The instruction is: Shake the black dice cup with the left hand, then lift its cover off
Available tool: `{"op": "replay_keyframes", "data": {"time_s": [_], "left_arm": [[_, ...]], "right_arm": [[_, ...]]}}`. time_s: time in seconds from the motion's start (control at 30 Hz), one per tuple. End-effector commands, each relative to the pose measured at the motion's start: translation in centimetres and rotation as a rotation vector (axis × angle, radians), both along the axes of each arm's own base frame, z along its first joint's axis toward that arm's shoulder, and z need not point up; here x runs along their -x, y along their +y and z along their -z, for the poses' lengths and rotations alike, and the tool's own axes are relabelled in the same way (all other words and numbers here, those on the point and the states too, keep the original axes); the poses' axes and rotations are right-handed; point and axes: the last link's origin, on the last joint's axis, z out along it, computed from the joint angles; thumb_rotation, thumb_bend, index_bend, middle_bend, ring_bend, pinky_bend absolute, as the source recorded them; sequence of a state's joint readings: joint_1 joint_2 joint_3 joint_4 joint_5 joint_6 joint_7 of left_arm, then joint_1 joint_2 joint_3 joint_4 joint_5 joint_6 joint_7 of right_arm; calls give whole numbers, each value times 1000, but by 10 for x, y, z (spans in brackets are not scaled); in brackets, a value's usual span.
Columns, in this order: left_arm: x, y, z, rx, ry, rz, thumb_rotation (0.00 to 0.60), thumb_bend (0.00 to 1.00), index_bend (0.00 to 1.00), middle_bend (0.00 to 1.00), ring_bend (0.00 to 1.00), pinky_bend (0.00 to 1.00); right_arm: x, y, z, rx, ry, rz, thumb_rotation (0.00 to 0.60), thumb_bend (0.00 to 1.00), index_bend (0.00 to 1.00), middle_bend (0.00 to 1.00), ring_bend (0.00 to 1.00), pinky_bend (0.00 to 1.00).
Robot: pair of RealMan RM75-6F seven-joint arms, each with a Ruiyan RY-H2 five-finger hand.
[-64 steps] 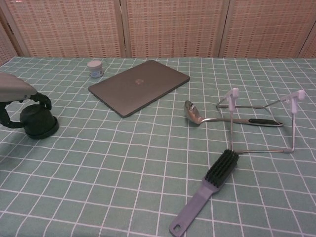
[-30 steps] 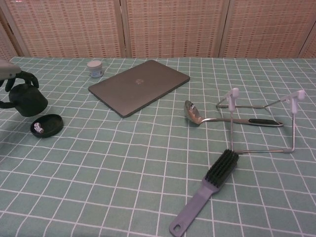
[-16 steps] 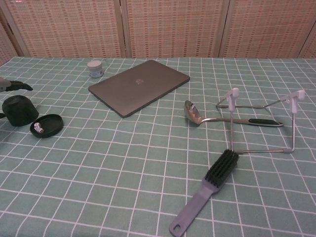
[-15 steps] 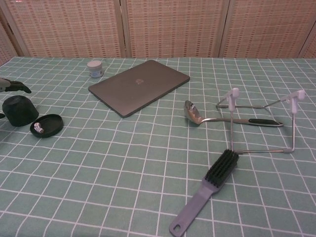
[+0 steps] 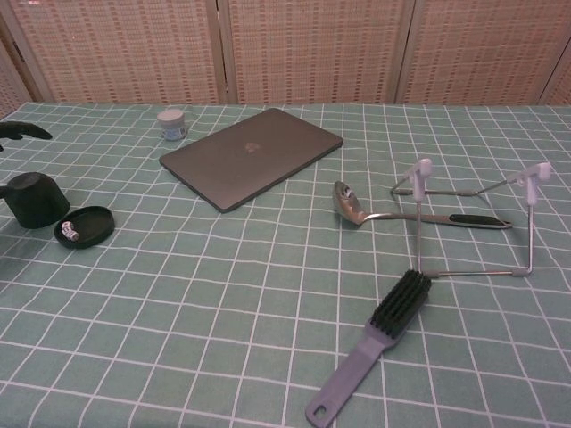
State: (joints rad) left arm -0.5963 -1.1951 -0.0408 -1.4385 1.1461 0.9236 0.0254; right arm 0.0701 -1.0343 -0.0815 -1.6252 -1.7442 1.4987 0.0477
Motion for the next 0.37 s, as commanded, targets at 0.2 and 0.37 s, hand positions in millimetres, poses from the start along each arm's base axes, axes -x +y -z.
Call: {"op": "replay_keyframes", "data": {"time_s": [0.2,0.37], "left_arm": [[17,-143,-10,-100,-422,192,600,423,0,0,0,41],[21,-139,-6,-137,-345,205,600,422,0,0,0,40]], "right_arm": [[1,0,7,-7,25,-6,600,210,0,0,0,0],[-1,1,8,1,27,-12,600,210,0,0,0,0]]}}
